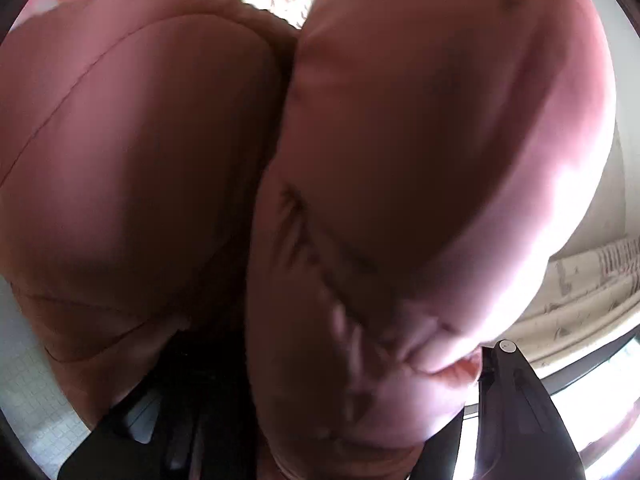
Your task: Fold large clothes
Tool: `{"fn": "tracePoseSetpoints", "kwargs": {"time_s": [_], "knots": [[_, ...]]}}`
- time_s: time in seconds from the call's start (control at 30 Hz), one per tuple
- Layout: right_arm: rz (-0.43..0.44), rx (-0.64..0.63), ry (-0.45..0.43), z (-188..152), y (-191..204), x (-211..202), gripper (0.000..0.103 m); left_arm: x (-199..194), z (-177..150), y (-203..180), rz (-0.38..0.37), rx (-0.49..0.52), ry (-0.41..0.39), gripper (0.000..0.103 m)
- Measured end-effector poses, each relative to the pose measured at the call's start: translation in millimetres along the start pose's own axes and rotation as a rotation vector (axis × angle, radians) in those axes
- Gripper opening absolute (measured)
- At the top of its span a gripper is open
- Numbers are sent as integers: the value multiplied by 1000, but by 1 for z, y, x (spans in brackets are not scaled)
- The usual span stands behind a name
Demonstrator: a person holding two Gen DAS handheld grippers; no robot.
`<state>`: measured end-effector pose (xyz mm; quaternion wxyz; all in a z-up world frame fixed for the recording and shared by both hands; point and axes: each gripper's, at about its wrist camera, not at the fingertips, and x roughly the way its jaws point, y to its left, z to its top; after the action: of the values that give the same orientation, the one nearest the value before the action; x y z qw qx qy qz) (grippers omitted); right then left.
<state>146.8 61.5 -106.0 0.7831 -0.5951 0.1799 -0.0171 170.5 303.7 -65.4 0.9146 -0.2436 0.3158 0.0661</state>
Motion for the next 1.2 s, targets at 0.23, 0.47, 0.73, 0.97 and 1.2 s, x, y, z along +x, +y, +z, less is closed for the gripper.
{"fn": "tracePoseSetpoints", "kwargs": {"time_s": [0.23,0.47,0.73,0.97,1.2], "knots": [[-50,-42,-60,-23,10,-5,55,-19,50,-142,-325,419,27,101],[-35,0,-126,-59,4,-9,55,103,39,-234,-240,683,360,100],[285,170,-226,-117,-51,-28,66,122,6,-187,-265,561,372,101],[831,700,-291,-175,-142,1,69,107,5,-189,-228,554,300,101],[703,303,-325,-136,-106,-34,83,107,2,-190,-237,644,258,101]]}}
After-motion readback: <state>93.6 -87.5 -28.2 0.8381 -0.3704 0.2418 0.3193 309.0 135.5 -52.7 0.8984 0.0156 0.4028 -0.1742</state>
